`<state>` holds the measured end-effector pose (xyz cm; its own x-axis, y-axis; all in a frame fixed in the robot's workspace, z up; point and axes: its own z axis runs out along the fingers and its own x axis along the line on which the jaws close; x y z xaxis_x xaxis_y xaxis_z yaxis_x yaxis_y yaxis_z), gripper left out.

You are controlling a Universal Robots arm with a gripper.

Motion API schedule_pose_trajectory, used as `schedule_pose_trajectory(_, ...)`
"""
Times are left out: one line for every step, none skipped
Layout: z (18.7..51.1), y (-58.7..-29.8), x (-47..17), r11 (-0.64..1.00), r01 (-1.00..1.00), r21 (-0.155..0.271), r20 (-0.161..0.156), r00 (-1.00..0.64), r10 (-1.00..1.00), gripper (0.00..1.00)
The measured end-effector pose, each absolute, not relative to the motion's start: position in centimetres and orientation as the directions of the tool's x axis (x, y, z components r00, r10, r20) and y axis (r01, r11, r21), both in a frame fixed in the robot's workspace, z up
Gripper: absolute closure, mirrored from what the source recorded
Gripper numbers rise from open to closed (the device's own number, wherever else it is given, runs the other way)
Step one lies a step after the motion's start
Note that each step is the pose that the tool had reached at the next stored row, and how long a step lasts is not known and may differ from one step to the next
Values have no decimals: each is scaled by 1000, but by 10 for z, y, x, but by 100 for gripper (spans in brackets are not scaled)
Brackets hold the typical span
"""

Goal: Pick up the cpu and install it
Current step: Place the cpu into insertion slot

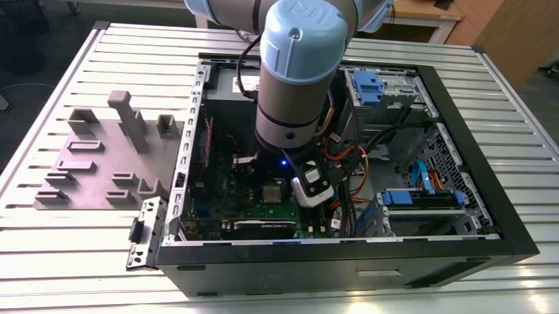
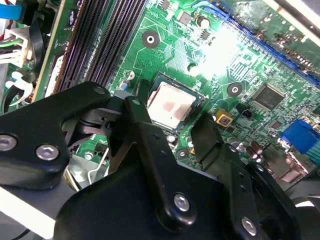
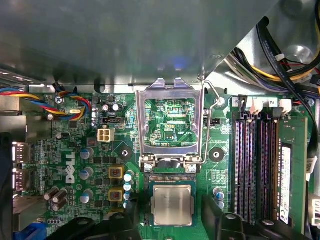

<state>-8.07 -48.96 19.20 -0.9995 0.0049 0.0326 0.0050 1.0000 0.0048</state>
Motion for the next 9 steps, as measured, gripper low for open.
schedule_pose_trajectory(192,-490,-81,1000,5,5,32,-999,5,39)
schedule_pose_trajectory(192,-490,-81,1000,5,5,33,-999,5,39)
schedule_pose_trajectory(192,-490,-81,1000,5,5,33,-999,5,39)
schedule_pose_trajectory(192,-490,-81,1000,5,6,33,-999,5,39)
schedule_pose_trajectory(192,-490,-81,1000,5,6,33,-999,5,39)
schedule_pose_trajectory(192,-490,-81,1000,5,6,33,-999,5,39)
schedule_pose_trajectory(192,-490,-82,1000,5,6,33,-999,5,39)
schedule_pose_trajectory(192,-490,-82,1000,5,6,32,-999,5,39)
schedule_pose_trajectory(192,-490,-83,1000,5,6,32,-999,5,39)
